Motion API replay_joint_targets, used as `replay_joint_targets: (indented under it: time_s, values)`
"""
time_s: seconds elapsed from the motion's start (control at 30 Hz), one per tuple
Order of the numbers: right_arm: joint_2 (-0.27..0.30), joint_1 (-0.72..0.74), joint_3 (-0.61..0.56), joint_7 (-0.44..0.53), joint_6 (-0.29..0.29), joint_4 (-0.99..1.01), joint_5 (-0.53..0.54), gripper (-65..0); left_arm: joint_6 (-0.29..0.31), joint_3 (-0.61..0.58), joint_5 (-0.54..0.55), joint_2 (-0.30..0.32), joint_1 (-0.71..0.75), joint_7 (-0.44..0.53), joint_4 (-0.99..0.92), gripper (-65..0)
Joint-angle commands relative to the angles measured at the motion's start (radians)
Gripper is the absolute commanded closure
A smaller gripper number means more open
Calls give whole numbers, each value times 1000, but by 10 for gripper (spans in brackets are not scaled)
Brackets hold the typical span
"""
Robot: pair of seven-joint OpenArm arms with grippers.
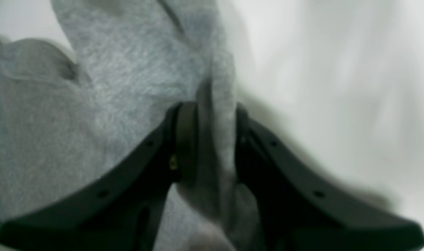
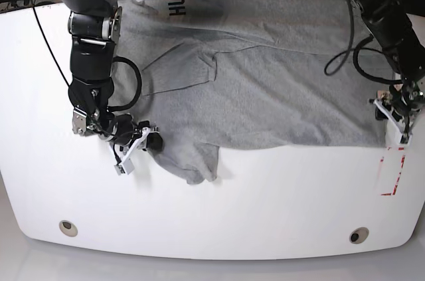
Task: Fold the T-shirt properly
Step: 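Move both grippers to the shirt's hem and grasp it, then fold the hem up over the shirt toward the collar with both grippers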
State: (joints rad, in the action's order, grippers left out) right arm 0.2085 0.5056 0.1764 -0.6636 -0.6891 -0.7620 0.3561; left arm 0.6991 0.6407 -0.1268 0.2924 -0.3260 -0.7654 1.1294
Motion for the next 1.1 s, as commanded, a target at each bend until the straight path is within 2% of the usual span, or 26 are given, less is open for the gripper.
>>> replay_joint_targets:
  time_s: [0.0,0.1,0.27,0.37,0.6,0.77,0.93,1.0,1.07]
  values:
    - [12,31,2,17,-9,-15,16,-136,-1,1,-7,41,-60,57,-105,-275]
    - [10,31,2,18,-9,-15,18,-136,-1,-2,-7,72,-132,137,-256,-299]
    - [10,28,2,17,-9,-15,19,-136,-88,-2,-9,98,-193,231,-381,-450]
    - [10,28,2,17,-9,-15,19,-136,-118,-2,-9,98,-207,254,-409,-479]
    - [12,26,4,15,-9,-15,24,-136,-123,-5,-9,98,-232,260,-443,-479]
    - [12,26,5,14,-9,-15,25,-136,-123,-89,-6,92,-232,260,-444,-479]
    - [12,26,7,12,-9,-15,25,-136,-123,-92,-4,70,-229,269,-444,-475]
    - [12,26,7,12,-9,-17,25,-136,-123,-98,-7,64,-226,291,-444,-439]
    - [12,26,7,12,-9,-23,27,-124,-123,-98,-10,64,-223,312,-444,-361]
